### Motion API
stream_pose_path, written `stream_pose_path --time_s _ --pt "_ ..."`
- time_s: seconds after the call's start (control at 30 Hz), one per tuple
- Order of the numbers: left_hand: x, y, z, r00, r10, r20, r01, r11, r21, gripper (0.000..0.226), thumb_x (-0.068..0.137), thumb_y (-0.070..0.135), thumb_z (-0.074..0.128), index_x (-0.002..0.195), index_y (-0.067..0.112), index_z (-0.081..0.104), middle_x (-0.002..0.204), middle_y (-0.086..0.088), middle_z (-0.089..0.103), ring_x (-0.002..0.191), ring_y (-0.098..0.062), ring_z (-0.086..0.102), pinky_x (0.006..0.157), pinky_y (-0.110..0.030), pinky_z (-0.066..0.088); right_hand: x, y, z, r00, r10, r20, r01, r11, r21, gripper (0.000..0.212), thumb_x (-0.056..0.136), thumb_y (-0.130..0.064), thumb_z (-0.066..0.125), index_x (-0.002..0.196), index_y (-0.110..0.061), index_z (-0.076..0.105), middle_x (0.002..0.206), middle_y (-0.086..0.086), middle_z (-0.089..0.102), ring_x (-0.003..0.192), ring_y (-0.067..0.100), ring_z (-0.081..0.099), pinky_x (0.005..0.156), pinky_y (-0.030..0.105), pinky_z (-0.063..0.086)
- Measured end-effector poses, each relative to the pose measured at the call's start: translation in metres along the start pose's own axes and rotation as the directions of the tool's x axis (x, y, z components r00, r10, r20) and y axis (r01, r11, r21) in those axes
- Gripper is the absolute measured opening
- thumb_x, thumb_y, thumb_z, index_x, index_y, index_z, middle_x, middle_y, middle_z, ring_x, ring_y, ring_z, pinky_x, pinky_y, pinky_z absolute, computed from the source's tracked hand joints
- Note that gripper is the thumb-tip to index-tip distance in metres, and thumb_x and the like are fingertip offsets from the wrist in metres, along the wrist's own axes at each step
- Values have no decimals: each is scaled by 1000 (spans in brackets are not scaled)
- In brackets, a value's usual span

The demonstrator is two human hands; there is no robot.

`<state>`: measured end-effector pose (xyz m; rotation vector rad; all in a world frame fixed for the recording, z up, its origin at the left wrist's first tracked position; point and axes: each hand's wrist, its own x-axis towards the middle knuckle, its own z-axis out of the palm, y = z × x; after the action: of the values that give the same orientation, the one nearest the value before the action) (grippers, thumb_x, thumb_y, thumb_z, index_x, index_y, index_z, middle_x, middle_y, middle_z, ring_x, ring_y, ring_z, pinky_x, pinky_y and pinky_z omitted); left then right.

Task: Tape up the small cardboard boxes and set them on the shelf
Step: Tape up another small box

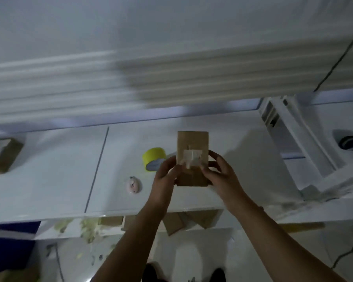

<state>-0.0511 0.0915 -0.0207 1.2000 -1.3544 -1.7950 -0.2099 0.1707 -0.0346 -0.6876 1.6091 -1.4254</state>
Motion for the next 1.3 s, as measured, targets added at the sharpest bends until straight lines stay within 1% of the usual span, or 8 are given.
stream_pose_path --time_s 0.13,0.33,0.5,0.67,0.87,1.07,1.2,1.3 --pt "-7 8 -43 992 37 -122 -34 999 33 33 106 36 64 132 18 72 119 -12 78 111 -33 75 97 -52 62 -12 4 53 989 68 130 -65 998 -25 47 64 -63 78 109 -55 67 105 -12 76 93 9 76 76 35 65" --pt "-9 1 -103 987 13 -160 -10 1000 21 36 102 42 67 126 15 71 112 -8 81 98 -21 80 79 -33 64 -12 3 114 990 71 120 -46 979 -196 53 62 -65 77 106 -38 64 101 -14 74 84 9 76 83 46 64" --pt "1 -2 -151 973 72 -219 -32 983 180 42 92 63 70 115 27 76 105 2 82 96 -18 79 87 -42 65 -21 12 167 989 121 89 -113 990 -87 47 65 -65 80 100 -36 70 96 -4 76 88 20 78 81 56 64" --pt "5 -10 -201 1000 15 9 -16 998 66 30 97 55 66 119 38 75 106 8 82 99 -17 80 76 -30 66 -19 25 212 989 146 3 -145 985 -93 64 62 -86 75 108 -42 70 102 -7 79 97 16 77 89 49 63" --pt "20 -29 -242 985 100 -137 -85 990 115 28 102 52 63 122 35 74 104 8 80 94 -9 78 72 -22 63 2 13 236 995 44 -89 -69 954 -293 61 71 -81 71 116 -40 66 107 -18 72 96 7 72 84 38 63" --pt "61 -35 -252 972 50 -228 60 889 453 40 110 52 45 123 19 65 111 -4 72 107 -28 69 90 -41 60 49 -10 199 886 -424 -188 146 641 -753 33 93 -44 72 119 -25 71 109 1 65 112 31 52 90 38 43" --pt "66 -38 -242 959 11 -282 190 713 675 61 109 54 44 151 10 50 150 -21 44 140 -41 43 120 -53 39 82 -17 187 974 -224 25 117 408 -906 50 90 -59 67 130 -29 66 128 0 60 127 28 43 101 39 40" --pt "59 -25 -234 909 322 -264 64 519 852 48 107 38 54 147 12 53 150 -19 44 136 -40 44 111 -51 42 94 -19 189 995 -35 94 101 326 -940 42 85 -61 71 107 -24 69 110 4 62 115 26 52 90 37 47"
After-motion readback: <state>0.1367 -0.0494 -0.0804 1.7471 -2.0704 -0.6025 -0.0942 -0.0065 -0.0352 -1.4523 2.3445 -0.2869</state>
